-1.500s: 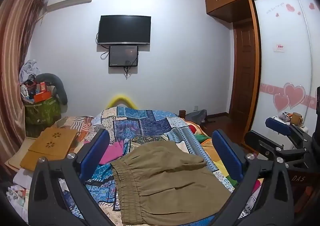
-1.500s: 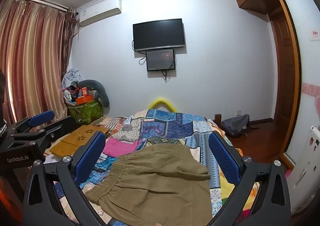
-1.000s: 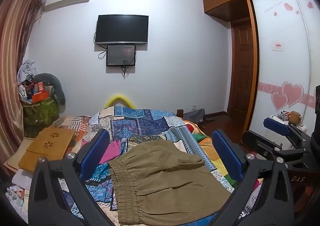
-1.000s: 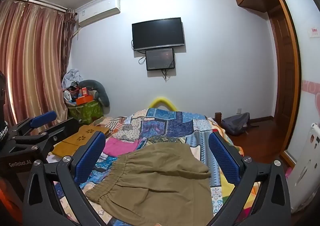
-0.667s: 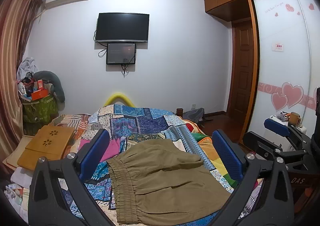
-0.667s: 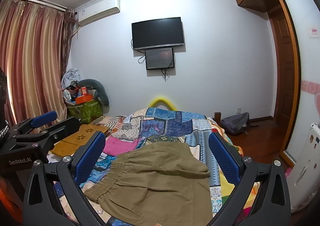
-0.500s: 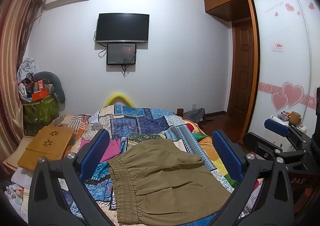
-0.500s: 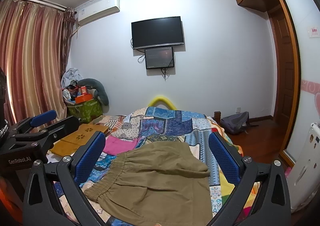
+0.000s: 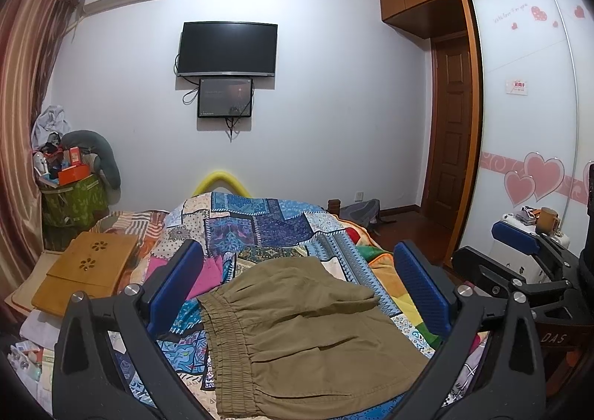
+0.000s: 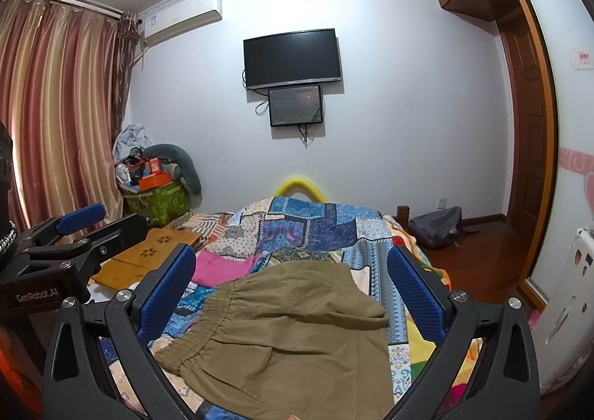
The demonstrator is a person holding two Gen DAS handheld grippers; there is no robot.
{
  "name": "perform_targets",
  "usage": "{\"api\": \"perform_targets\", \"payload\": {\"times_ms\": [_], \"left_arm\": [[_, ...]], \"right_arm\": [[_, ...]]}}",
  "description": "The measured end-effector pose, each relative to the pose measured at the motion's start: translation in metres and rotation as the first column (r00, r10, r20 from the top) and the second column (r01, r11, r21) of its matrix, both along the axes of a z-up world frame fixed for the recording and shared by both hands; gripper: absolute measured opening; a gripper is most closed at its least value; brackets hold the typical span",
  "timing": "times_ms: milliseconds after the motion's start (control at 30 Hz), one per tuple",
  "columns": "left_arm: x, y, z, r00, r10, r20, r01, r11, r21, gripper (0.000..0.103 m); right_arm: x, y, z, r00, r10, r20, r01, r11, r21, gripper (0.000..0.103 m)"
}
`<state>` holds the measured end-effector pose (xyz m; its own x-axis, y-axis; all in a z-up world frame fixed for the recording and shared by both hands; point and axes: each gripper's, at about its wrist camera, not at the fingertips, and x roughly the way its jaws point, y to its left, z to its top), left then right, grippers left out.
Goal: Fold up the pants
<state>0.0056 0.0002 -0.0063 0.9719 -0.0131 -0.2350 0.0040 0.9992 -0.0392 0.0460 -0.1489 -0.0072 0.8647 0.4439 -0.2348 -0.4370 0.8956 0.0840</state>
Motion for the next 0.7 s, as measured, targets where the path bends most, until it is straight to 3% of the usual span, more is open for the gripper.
{"api": "perform_targets", "payload": {"times_ms": [700], "left_arm": [[-0.0004, 0.0016, -0.0003, 1.0, 0.001, -0.004, -0.001, 1.0, -0.007, 0.103]], "right_arm": [[0.003, -0.0006, 0.0002, 1.0, -0.003, -0.006, 0.003, 1.0, 0.0, 0.103]]}}
